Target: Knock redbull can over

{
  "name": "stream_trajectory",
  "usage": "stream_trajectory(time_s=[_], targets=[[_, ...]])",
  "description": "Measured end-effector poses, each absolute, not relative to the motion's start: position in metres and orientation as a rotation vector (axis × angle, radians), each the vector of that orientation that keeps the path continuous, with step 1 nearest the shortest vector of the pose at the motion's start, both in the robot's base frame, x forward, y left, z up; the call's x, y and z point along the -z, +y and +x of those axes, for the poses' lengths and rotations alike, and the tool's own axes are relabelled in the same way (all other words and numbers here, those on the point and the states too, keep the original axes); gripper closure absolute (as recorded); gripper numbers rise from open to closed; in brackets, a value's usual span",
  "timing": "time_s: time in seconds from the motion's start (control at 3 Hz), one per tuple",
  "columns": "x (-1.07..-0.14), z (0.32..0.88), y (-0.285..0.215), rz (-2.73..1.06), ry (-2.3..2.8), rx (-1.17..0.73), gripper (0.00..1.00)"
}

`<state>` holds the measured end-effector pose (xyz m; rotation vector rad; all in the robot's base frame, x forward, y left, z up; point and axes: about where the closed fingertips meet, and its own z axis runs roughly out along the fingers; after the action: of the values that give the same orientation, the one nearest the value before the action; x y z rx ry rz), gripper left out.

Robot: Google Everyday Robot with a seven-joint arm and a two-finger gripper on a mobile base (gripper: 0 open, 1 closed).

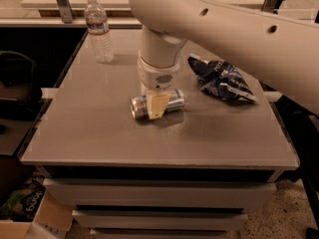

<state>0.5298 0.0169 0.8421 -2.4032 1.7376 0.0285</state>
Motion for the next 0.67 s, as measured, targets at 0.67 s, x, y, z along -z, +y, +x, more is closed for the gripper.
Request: stream_trajectory(time_s=[0.67], targets=[[-0.8399,0.5278,0.0110,-2.399,1.759,-0.037,0.00]])
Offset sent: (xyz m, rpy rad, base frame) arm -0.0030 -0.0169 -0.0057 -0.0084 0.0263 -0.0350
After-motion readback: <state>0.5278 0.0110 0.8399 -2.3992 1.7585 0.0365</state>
